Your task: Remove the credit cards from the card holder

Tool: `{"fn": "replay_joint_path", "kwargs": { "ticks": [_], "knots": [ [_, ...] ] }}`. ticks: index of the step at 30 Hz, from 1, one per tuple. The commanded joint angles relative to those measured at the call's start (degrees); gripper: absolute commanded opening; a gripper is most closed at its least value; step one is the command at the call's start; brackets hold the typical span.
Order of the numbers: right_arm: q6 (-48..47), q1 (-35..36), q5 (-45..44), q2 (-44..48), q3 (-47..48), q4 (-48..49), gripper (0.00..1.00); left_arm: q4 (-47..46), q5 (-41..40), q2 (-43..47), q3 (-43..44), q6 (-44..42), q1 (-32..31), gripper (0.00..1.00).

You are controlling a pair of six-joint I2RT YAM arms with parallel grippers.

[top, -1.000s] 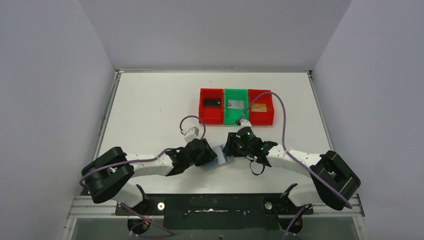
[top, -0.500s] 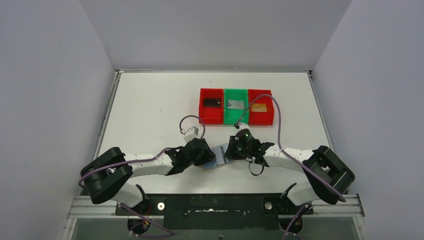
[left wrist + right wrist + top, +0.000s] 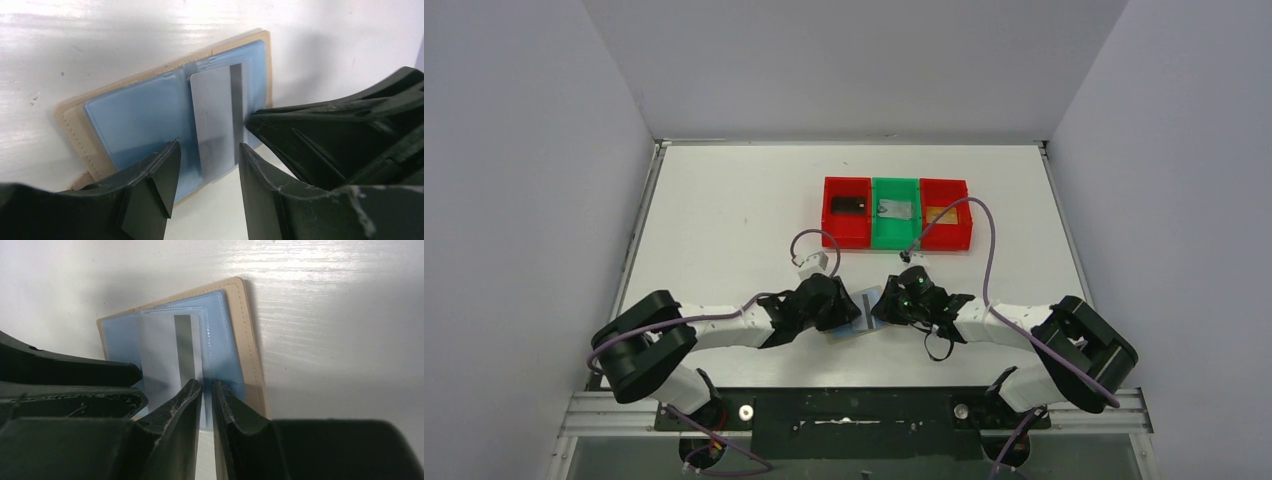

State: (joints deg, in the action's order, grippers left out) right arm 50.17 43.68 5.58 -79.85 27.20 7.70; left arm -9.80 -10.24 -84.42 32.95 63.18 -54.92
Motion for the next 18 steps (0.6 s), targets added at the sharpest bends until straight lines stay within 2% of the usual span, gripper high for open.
{"fn": "replay_joint_path", "kwargs": {
  "ticks": [1, 5, 10, 18],
  "knots": [
    [0.31, 0.69, -3.71, -0.26, -1.63, -3.98, 0.18, -3.46, 0.24, -2.05, 1.22, 2.09, -0.26, 0.46],
    [0.20, 0.69, -3.83, -0.38, -1.62, -4.22, 0.18, -5.84, 1.23, -3.91, 0.88, 2.59, -0.58, 0.45],
    [0.19, 0.70, -3.84, -0.99, -1.41, -4.22, 0.18, -6.62, 1.30, -4.63, 0.53, 3.11, -0.90, 0.37],
    [-0.03, 0.64, -4.10, -1.27, -0.72, -4.67, 0.18, -6.74, -0.92, -0.74, -2.77, 4.71, -0.89, 0.24]
  ]
}}
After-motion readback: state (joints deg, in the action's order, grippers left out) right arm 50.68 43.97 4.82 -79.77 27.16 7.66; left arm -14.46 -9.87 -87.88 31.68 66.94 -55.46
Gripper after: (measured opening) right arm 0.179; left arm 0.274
